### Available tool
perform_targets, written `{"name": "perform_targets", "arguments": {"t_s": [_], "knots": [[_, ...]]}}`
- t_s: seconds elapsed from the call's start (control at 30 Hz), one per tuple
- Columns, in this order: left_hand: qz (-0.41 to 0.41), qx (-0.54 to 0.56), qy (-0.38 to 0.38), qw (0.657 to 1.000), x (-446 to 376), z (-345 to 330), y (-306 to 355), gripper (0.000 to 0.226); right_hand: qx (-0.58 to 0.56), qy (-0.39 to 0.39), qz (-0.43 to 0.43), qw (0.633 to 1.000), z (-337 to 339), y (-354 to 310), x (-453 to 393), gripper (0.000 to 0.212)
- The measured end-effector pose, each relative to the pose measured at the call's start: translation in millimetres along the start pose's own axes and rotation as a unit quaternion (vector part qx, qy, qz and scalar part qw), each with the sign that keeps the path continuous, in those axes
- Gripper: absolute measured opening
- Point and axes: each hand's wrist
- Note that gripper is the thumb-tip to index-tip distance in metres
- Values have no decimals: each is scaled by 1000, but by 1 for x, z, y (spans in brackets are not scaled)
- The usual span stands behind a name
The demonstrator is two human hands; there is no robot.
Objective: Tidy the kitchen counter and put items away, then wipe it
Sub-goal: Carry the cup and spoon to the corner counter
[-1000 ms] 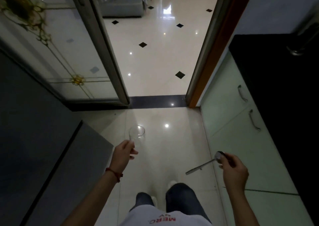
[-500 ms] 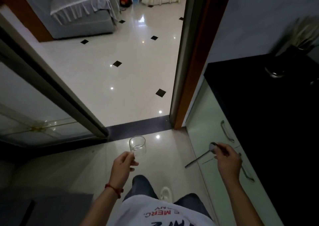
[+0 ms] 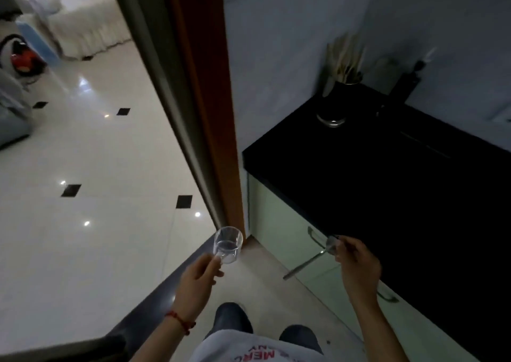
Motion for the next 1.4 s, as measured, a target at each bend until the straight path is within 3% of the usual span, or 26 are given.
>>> {"name": "perform_targets", "arguments": {"t_s": [0.2, 0.43, 0.57, 0.73, 0.83, 0.93, 1.4], "knots": [[-88, -23, -110, 990, -69, -15, 68, 25, -47, 119, -39, 991, 12, -17, -1, 5], [-70, 49, -122, 989, -120, -67, 107, 28, -105, 209, -79, 969, 30, -21, -43, 10], [-67, 56, -111, 990, -143, -97, 119, 26, -122, 196, -58, 971, 39, -36, -98, 8], [-72, 80, -96, 990, -166, -124, 136, 27, -109, 165, 24, 980, 38, -79, -180, 7], [-70, 84, -86, 990, -178, -137, 144, 26, -84, 146, 95, 981, 32, -113, -231, 21], [-60, 82, -76, 992, -187, -144, 148, 26, -81, 142, 140, 977, 20, -143, -276, 12], [-51, 47, -92, 993, -246, -152, 180, 28, -78, 246, 319, 912, -22, -260, -387, 17]]}}
Point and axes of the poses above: each hand's wrist, its own x-axis away from the middle knuckle, its own z-axis out of the back of the hand, y = z × x, and after that the axes turned 1 degree about -x, right-handed
